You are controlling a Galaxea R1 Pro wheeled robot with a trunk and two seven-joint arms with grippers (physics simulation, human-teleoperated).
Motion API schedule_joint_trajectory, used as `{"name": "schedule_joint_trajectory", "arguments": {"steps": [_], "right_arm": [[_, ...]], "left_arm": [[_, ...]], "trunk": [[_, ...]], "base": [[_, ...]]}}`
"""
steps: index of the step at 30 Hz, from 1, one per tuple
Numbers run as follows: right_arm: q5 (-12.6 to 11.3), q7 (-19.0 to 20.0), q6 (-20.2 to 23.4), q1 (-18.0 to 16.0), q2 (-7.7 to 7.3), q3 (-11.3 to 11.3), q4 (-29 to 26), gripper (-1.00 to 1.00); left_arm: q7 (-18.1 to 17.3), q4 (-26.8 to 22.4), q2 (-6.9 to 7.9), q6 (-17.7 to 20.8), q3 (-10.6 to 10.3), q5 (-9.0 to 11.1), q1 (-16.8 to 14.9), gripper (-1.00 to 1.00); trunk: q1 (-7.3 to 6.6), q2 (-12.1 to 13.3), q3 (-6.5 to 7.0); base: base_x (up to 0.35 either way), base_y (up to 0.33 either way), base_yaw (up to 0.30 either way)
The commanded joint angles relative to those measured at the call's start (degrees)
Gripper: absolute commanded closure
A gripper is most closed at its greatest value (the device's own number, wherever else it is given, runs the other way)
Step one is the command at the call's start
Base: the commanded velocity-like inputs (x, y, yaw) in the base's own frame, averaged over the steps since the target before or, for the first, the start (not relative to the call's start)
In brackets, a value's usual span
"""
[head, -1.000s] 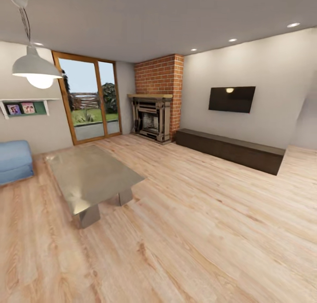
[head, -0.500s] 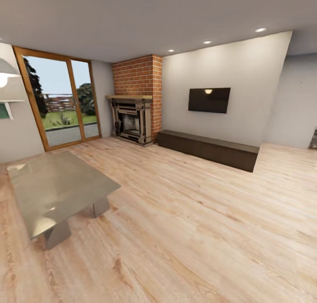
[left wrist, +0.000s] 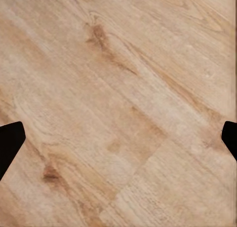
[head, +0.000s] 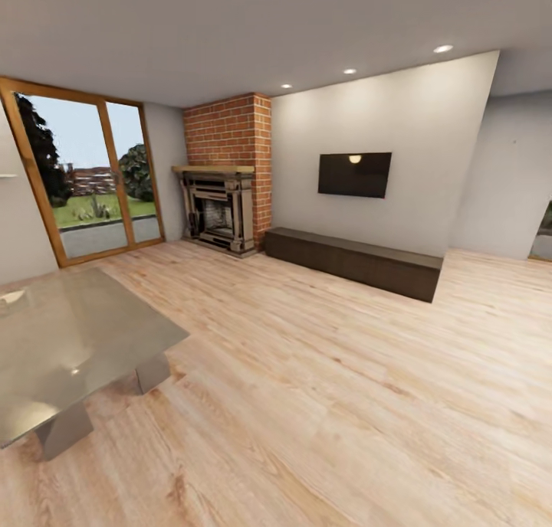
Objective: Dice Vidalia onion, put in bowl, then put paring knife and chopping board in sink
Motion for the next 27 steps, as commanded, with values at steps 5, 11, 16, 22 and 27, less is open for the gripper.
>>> {"name": "schedule_joint_trajectory", "arguments": {"steps": [5, 11, 16, 22, 27], "right_arm": [[0.0, -0.02, -0.14, -0.02, 0.0, -0.01, 0.01, -1.0], [-0.02, -0.03, -0.14, -0.02, 0.0, -0.01, 0.01, -1.0], [0.0, -0.03, -0.14, -0.02, 0.0, -0.01, 0.01, -1.0], [-0.01, -0.03, -0.14, -0.02, 0.0, -0.01, 0.01, -1.0], [0.0, -0.03, -0.14, -0.02, 0.0, -0.01, 0.01, -1.0]], "left_arm": [[0.02, -0.04, 0.01, -0.11, -0.07, 0.4, 0.0, -1.0], [0.02, -0.05, 0.01, -0.11, -0.07, 0.4, 0.0, -1.0], [0.02, -0.07, 0.01, -0.11, -0.07, 0.4, 0.0, -1.0], [0.02, -0.09, 0.01, -0.11, -0.07, 0.4, 0.0, -1.0], [0.02, -0.05, 0.01, -0.11, -0.07, 0.4, 0.0, -1.0]], "trunk": [[0.03, -0.02, -0.35], [0.03, -0.02, -0.78], [0.03, -0.02, -1.14], [0.03, -0.02, -1.4], [0.03, -0.02, -1.42]], "base": [[0.271, -0.197, -0.063], [0.272, -0.195, -0.092], [0.272, -0.195, -0.099], [0.273, -0.192, -0.062], [0.273, -0.185, -0.034]]}}
